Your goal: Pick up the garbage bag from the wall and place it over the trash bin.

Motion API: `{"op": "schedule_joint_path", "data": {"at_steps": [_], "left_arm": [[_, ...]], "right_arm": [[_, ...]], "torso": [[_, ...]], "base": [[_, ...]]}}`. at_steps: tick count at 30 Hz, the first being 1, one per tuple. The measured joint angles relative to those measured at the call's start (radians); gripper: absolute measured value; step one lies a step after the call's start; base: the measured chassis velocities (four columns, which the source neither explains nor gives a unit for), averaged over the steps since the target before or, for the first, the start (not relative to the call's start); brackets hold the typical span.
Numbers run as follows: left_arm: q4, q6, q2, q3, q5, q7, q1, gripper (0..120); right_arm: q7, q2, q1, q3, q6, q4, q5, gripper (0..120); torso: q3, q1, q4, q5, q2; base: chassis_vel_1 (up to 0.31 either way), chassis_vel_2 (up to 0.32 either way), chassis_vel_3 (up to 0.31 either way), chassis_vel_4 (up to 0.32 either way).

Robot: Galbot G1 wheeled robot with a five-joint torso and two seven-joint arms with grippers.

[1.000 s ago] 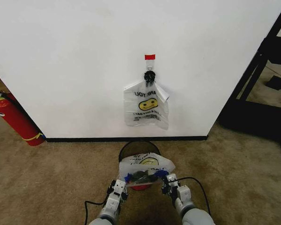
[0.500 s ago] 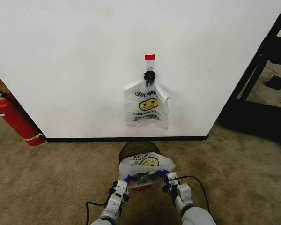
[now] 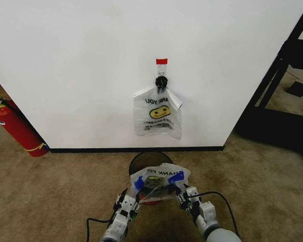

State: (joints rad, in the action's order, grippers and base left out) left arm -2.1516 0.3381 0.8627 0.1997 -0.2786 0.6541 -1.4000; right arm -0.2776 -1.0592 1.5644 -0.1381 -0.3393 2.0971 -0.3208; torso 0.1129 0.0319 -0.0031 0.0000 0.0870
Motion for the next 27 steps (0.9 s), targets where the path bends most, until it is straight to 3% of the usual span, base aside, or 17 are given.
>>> {"op": "schedule_joint_path", "data": {"at_steps": [5,8,12,23,25,27], "left_arm": [[-0.013,-0.029,-0.009,-0.022,0.013,-0.006,-0.016,86],[-0.030,-0.043,-0.019,-0.041,0.022,-0.010,-0.043,97],[-0.038,-0.049,-0.023,-0.048,0.028,-0.010,-0.056,100],[-0.120,-0.127,-0.027,-0.144,0.082,-0.013,-0.172,100],[-0.158,-0.137,-0.033,-0.191,0.022,-0.021,-0.152,100],[-0.191,-0.122,-0.057,-0.278,-0.136,-0.047,-0.073,100]], "right_arm": [[0.020,0.008,0.035,-0.015,0.015,0.030,0.014,71],[0.037,0.012,0.060,-0.030,0.040,0.048,0.042,85],[0.043,0.013,0.071,-0.038,0.051,0.055,0.053,98],[0.090,0.007,0.200,-0.133,0.149,0.119,0.121,100],[0.110,-0.001,0.230,-0.181,0.226,0.138,0.128,100],[0.146,-0.015,0.235,-0.252,0.348,0.149,0.115,100]], "torso": [[0.000,0.000,-0.0001,0.0000,0.000],[0.000,0.000,0.0000,0.0000,0.000],[0.000,0.000,0.0000,0.0000,0.000],[0.000,0.000,0.0000,0.0000,0.000],[0.000,0.000,0.0001,0.0000,0.000],[0.000,0.000,-0.0008,-0.0003,0.000]], "base": [[0.000,0.000,0.000,0.000],[0.000,0.000,0.000,0.000],[0.000,0.000,0.000,0.000],[0.000,0.000,0.000,0.000],[0.000,0.000,0.000,0.000],[0.000,0.000,0.000,0.000]]}}
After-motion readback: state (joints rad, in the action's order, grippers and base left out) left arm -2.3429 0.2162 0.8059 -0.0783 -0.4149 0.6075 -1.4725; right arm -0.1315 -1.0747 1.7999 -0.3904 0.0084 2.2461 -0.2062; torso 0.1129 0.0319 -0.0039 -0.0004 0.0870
